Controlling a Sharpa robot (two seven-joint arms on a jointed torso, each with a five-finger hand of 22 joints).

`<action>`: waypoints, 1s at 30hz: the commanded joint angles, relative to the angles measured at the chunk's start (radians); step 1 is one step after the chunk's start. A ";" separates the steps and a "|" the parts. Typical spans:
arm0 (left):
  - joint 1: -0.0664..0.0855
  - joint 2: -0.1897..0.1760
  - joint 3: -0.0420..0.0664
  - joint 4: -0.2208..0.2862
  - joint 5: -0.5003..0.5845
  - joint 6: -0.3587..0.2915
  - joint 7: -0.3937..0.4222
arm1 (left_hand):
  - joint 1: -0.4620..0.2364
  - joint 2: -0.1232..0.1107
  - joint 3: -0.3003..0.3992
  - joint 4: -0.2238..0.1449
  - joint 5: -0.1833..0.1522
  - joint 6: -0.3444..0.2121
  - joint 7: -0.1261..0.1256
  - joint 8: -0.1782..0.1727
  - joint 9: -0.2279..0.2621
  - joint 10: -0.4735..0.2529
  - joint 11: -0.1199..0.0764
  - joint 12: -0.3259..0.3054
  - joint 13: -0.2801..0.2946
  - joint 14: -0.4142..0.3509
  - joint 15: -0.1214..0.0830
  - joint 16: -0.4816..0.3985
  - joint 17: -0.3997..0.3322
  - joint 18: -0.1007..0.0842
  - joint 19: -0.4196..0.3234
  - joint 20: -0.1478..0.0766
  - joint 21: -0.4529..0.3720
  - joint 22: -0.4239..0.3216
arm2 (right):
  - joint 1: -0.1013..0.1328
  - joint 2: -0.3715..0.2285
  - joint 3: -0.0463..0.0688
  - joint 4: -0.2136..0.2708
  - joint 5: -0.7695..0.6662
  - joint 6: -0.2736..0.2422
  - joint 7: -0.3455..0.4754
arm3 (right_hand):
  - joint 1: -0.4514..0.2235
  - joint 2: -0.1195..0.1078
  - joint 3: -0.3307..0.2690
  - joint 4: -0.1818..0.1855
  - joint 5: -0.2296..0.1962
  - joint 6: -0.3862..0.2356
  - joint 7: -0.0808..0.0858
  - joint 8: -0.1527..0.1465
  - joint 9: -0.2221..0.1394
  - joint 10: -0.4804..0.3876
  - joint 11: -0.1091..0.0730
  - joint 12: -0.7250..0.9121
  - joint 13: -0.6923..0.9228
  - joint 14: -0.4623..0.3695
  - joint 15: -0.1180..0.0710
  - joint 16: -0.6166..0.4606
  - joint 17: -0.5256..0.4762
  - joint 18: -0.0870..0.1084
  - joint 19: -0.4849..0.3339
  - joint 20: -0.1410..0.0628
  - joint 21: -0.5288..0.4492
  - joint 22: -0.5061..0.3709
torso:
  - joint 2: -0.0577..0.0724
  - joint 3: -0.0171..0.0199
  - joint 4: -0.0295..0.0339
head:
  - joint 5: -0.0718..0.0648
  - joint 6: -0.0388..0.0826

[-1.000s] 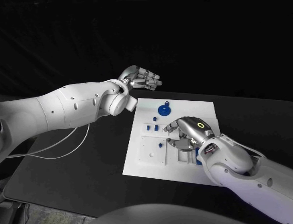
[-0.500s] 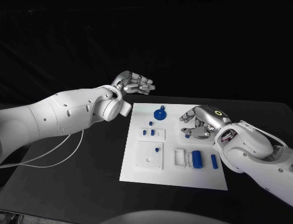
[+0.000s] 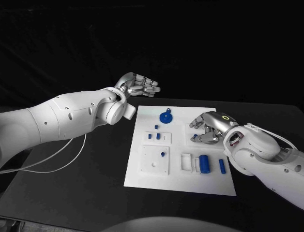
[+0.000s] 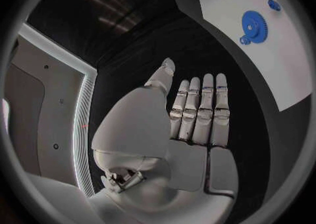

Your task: Assemble the parts on the task board

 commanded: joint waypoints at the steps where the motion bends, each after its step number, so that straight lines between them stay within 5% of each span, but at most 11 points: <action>1: 0.001 0.001 0.001 0.000 0.008 0.013 0.012 | 0.001 0.008 -0.005 -0.001 -0.005 0.000 0.001 0.002 0.000 -0.005 0.000 -0.002 -0.001 -0.005 0.001 -0.002 0.000 -0.003 0.000 0.004 0.002 -0.001 | -0.002 0.004 -0.001 -0.010 -0.023 0.053 -0.013 | 0.009 -0.001 0.018 -0.003 -0.007 0.001 0.008 -0.004 -0.002 0.000 -0.002 0.004 0.000 -0.002 0.005 0.007 -0.002 0.016 0.041 0.007 -0.003 -0.003 | 0.000 -0.0007 -0.0010 | 0.007 -0.002; 14: 0.001 0.001 0.001 -0.002 0.008 0.017 0.006 | 0.004 0.010 -0.006 0.001 -0.004 0.003 0.001 0.002 0.000 -0.006 0.000 -0.002 -0.001 -0.005 0.001 -0.003 -0.001 -0.003 0.001 0.004 0.002 -0.001 | -0.004 0.014 -0.010 -0.028 -0.040 0.074 -0.019 | -0.050 0.010 0.222 -0.062 -0.057 0.044 0.022 -0.003 -0.001 0.098 -0.027 -0.005 0.000 0.000 -0.015 0.013 -0.002 -0.009 0.042 -0.014 0.034 0.001 | 0.000 0.0000 -0.0012 | 0.007 -0.004; 21: 0.001 0.001 0.001 -0.003 0.008 0.020 0.005 | 0.005 0.012 -0.006 0.002 -0.003 0.004 0.000 0.002 0.000 -0.006 0.000 -0.003 -0.001 -0.005 0.001 -0.003 -0.001 -0.003 0.001 0.004 0.002 -0.001 | -0.007 0.020 -0.014 -0.033 -0.043 0.079 -0.018 | -0.060 0.013 0.272 -0.066 -0.069 0.070 0.029 -0.003 -0.001 0.119 -0.033 -0.008 0.000 0.001 -0.019 0.013 0.002 -0.014 0.042 -0.018 0.045 0.006 | 0.000 0.0004 -0.0014 | 0.007 -0.005; 30: 0.001 0.001 0.001 -0.003 0.008 0.021 0.004 | 0.005 0.013 -0.007 0.003 -0.003 0.005 -0.001 0.001 0.000 -0.006 0.000 -0.002 -0.001 -0.005 0.001 -0.003 -0.001 -0.002 0.001 0.004 0.002 -0.001 | -0.009 0.021 -0.016 -0.032 -0.049 0.074 -0.017 | -0.048 0.048 0.329 -0.065 -0.120 0.162 0.031 -0.001 0.004 0.212 -0.059 -0.001 0.003 0.004 -0.033 0.015 0.007 -0.029 0.044 -0.030 0.080 0.022 | -0.001 0.0001 -0.0012 | 0.006 -0.008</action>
